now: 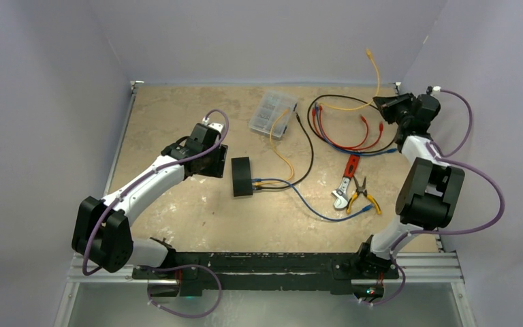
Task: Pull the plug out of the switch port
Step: Place the connector at the center of the board.
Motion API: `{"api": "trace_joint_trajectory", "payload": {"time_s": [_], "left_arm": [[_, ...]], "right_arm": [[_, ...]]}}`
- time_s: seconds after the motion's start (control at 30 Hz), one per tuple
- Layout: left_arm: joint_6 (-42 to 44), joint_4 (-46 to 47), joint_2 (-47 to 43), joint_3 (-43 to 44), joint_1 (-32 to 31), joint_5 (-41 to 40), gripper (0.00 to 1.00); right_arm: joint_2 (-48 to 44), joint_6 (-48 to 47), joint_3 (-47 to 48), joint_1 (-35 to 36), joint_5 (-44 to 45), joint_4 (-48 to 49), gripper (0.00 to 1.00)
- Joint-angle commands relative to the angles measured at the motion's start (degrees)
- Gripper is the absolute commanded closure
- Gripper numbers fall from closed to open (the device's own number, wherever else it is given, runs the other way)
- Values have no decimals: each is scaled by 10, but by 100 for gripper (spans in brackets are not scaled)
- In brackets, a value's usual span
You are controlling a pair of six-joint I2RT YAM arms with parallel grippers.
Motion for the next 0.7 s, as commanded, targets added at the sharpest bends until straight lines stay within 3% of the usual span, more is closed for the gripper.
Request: {"api": "trace_joint_trajectory", "payload": {"time_s": [0.0, 0.23, 0.47, 0.67], "left_arm": [[3, 4, 1, 16, 3, -5, 45], [2, 3, -1, 16, 3, -6, 45], [1, 4, -4, 15, 3, -5, 45], [1, 4, -5, 15, 3, -3, 45]], "right_arm": [[20, -12, -1, -3, 5, 18, 100], [54, -33, -10, -4, -25, 8, 100], [21, -57, -44, -4, 1, -15, 100], [-24, -67, -94, -4, 23, -28, 82]]}}
